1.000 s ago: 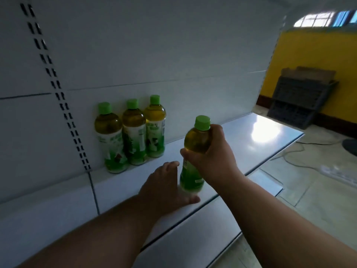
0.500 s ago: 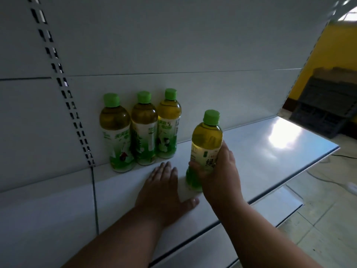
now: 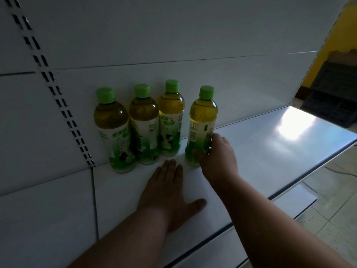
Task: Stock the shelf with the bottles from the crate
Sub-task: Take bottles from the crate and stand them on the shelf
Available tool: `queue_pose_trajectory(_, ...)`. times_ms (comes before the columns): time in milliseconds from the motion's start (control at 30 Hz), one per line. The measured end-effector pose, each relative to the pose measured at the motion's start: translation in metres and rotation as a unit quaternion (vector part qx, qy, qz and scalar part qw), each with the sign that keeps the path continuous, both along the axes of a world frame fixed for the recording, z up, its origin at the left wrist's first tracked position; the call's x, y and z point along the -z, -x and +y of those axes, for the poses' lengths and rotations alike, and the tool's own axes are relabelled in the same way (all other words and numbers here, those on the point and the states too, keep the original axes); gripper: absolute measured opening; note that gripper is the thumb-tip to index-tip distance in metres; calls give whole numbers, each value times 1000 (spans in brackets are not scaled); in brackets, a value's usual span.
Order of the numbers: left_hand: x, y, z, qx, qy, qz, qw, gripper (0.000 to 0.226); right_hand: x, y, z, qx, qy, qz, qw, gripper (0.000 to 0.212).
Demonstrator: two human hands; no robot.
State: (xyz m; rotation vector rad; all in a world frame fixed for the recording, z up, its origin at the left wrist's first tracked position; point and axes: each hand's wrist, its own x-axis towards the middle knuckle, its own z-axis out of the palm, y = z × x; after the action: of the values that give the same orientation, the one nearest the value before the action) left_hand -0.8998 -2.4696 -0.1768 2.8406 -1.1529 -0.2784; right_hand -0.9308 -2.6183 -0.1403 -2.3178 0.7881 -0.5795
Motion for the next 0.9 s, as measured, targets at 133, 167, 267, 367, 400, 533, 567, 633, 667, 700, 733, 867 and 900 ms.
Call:
queue_pose_trajectory(133, -2, 0, 1, -4, 6, 21, 1000, 111, -1, -32, -2, 12, 3, -6, 1000, 46)
queue_pose_trajectory(167, -1, -1, 1, -3, 7, 25, 1000, 111, 0, -39, -4, 15, 4, -4, 1000, 46)
queue_pose_trajectory(267, 1, -1, 1, -2, 16, 25, 1000, 110, -2, -56, -10, 16, 5, 3, 1000, 46)
queue_pose_trajectory(367, 2, 0, 1, 0, 29, 22, 999, 109, -2, -65, -14, 14, -1, 5, 1000, 46)
queue_pose_trajectory(400, 3, 0, 1, 0, 33, 23, 999, 109, -2, -66, -15, 13, -3, 5, 1000, 47)
queue_pose_trajectory(533, 2, 0, 1, 2, 25, 26, 999, 108, 0, -60, -13, 9, -16, 5, 1000, 57)
queue_pose_trajectory(567, 1, 0, 1, 3, 18, 25, 1000, 108, 0, -54, -11, 9, -17, 3, 1000, 62)
queue_pose_trajectory(633, 0, -1, -1, 7, 9, 22, 1000, 110, 0, -35, -4, -1, 9, 4, 1000, 69)
queue_pose_trajectory(667, 0, -1, -1, 11, 9, 21, 1000, 110, -1, -23, 1, -9, 33, 14, 999, 69)
queue_pose_trajectory(700, -2, -1, 0, 13, 11, 21, 1000, 108, -4, -10, 5, -20, 63, 31, 997, 68)
queue_pose_trajectory(733, -5, -1, 2, 17, 14, 22, 1000, 104, -8, 4, 10, -34, 97, 57, 993, 67)
queue_pose_trajectory(867, -29, 13, 15, 56, 38, -34, 997, 76, -39, 69, 27, -65, 194, 178, 962, 63)
queue_pose_trajectory(900, -38, 21, 19, 74, 54, -51, 995, 70, -47, 88, 32, -59, 201, 199, 957, 63)
